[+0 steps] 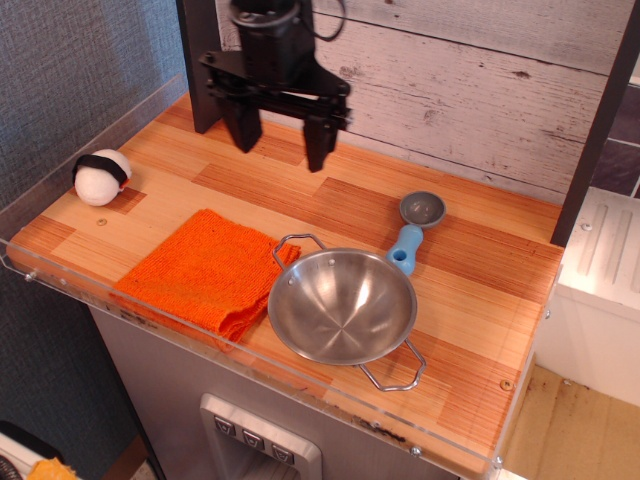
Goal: Put the blue handled spoon on the orange rag.
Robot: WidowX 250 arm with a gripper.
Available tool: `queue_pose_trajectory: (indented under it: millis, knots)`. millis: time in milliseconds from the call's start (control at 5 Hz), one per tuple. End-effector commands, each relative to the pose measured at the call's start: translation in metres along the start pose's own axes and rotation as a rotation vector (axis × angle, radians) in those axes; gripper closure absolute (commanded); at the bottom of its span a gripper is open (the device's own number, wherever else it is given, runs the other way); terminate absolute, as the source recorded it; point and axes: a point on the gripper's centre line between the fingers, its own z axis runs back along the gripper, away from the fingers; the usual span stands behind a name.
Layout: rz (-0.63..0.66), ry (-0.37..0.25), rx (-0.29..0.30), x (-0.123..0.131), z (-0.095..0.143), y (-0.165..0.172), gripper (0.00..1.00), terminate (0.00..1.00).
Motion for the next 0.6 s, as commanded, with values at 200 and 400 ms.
queue_pose_trajectory:
  millis: [200, 400]
  knots:
    - [-0.027, 0.023, -0.065, 0.015, -0.044, -0.063, 0.0, 0.0]
    - [-0.038, 0.051, -0.077, 0.012, -0.053, -0.077, 0.0, 0.0]
